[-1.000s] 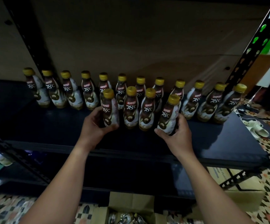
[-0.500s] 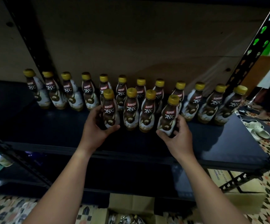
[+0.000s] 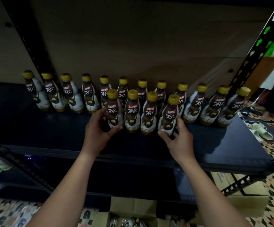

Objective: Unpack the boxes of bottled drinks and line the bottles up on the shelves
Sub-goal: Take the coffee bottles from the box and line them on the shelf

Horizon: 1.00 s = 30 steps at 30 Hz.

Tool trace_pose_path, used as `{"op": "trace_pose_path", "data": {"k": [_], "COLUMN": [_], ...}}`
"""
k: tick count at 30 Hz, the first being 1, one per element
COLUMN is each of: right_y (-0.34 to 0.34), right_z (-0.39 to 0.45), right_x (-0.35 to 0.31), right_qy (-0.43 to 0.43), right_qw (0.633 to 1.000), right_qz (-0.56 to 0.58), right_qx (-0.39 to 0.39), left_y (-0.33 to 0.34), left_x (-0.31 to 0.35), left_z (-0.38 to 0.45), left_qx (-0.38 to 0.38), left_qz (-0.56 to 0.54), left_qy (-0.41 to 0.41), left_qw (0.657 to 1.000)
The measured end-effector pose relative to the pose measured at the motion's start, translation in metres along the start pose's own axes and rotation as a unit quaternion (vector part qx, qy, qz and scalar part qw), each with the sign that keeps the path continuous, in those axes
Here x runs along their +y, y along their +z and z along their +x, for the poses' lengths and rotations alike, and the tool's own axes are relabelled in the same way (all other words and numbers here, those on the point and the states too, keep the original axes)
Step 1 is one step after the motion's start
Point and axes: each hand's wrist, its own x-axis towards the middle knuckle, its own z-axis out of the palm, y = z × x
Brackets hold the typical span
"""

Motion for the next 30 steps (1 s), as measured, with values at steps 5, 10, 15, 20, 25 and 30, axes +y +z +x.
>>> {"op": "trace_pose_path", "data": {"k": [5,10,15,20,25,30], "right_y": [0.001,0.002,0.002,0.002,0.003,0.003], "right_z": [0.001,0.002,0.003,0.004,0.005,0.005], "right_x": [0.002,0.004,0.006,0.009,0.010,0.011], "right_qy": [-0.008,-0.009,-0.009,-0.010,-0.010,-0.017], "right_qw": [1.000,0.999,0.998,0.998,0.998,0.998], "right_qz": [-0.017,-0.033,-0.038,-0.037,-0.043,-0.037], "right_qx": [-0.019,-0.038,-0.042,-0.044,-0.046,-0.049], "left_y": [0.000,0.000,0.000,0.000,0.002,0.001], "left_x": [0.001,0.003,0.002,0.001,0.002,0.001], "left_z": [0.000,0.000,0.000,0.000,0.000,-0.001], "left_qx": [0.001,0.000,0.000,-0.003,-0.006,-0.009], "left_qz": [0.016,0.015,0.017,-0.001,-0.021,-0.020], "left_qy": [-0.004,-0.009,-0.008,-0.014,-0.029,-0.023], "left_qw": [1.000,1.000,1.000,1.000,0.999,1.000]}}
